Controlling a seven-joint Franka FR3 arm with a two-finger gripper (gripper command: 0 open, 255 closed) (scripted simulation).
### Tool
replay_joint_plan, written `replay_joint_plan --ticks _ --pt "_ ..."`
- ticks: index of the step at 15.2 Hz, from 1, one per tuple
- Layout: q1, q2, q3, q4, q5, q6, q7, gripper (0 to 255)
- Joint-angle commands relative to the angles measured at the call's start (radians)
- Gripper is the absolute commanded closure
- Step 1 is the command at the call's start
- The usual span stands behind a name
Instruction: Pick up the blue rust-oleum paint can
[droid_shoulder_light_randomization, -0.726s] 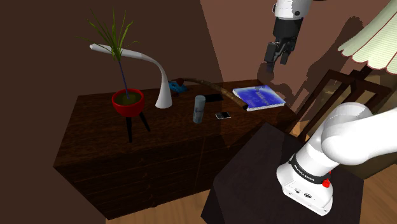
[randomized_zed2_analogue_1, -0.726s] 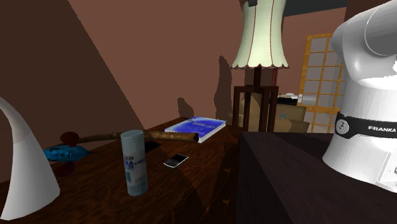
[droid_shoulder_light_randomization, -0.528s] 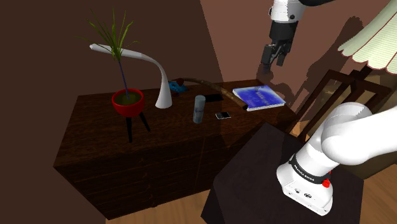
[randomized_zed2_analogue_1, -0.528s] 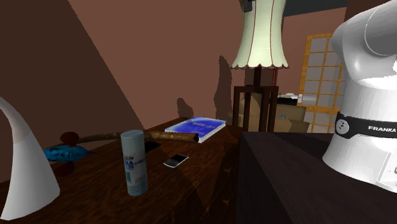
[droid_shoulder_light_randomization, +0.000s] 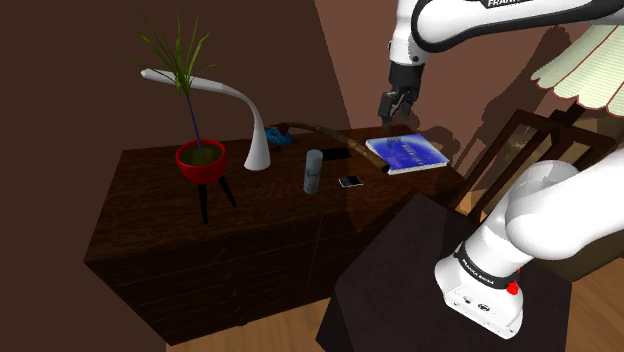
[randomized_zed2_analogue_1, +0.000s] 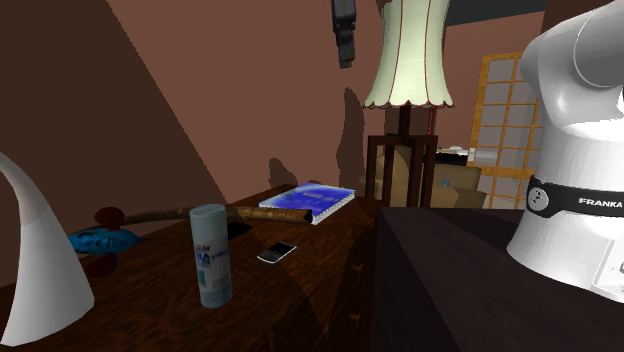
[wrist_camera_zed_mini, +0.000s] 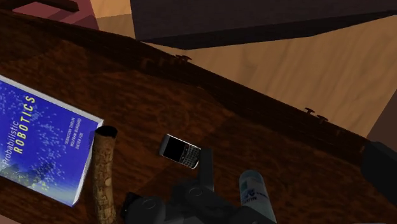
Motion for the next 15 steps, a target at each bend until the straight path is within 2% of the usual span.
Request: replay_joint_plan --ticks 1,8,15 --pt "0.004 0.057 -0.013 -0.004 0.001 0.073 -0.019 0" --pt "0.023 0.304 -0.048 0.045 0.030 0.301 -0.092 0" --pt "0.033 0.570 -0.057 0.163 0.098 0.475 -0.182 0"
